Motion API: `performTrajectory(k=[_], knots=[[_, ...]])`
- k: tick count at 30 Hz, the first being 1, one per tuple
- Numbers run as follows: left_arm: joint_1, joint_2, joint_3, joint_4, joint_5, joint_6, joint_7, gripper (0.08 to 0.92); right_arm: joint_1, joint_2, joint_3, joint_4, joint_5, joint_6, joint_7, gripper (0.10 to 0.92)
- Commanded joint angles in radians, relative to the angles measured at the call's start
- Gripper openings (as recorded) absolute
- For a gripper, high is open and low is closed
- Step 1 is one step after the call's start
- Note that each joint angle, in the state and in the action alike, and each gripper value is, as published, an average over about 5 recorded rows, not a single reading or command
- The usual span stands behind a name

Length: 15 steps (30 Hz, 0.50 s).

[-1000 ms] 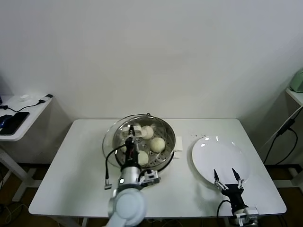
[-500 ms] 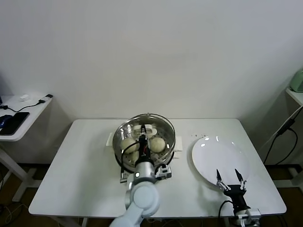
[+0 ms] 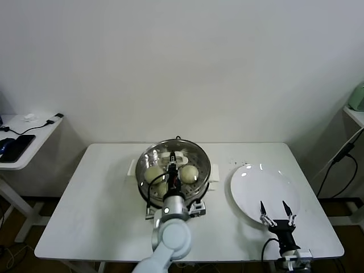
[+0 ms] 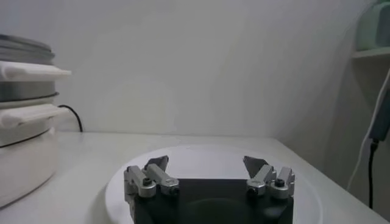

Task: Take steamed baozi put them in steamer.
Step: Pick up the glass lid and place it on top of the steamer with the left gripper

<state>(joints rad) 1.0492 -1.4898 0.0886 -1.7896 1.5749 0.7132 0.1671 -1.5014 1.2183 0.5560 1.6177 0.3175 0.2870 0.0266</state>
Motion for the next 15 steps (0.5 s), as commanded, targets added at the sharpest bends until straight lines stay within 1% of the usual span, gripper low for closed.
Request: performTrajectory(k=[1, 11, 13, 15], knots=[[0.004, 0.009, -0.005, 0.020, 0.011, -0.008, -0.004, 0.131, 0.002, 0.003, 0.000, -0.001, -0.008, 0.010, 0.001, 0.823], [0.011, 0.018, -0.003, -0.001, -0.004, -0.014, -0.005, 0.131, 0.006, 0.011, -0.004, 0.000, -0.026, 0.011, -0.001, 0.823], [0.012, 0.025, 0.000, -0.024, -0.019, -0.015, -0.003, 0.141, 0.005, 0.008, -0.004, 0.004, -0.026, 0.010, -0.002, 0.823], [0.015, 0.035, 0.006, -0.060, -0.042, -0.012, 0.003, 0.176, 0.004, 0.005, -0.005, 0.007, -0.025, 0.009, -0.002, 0.823]])
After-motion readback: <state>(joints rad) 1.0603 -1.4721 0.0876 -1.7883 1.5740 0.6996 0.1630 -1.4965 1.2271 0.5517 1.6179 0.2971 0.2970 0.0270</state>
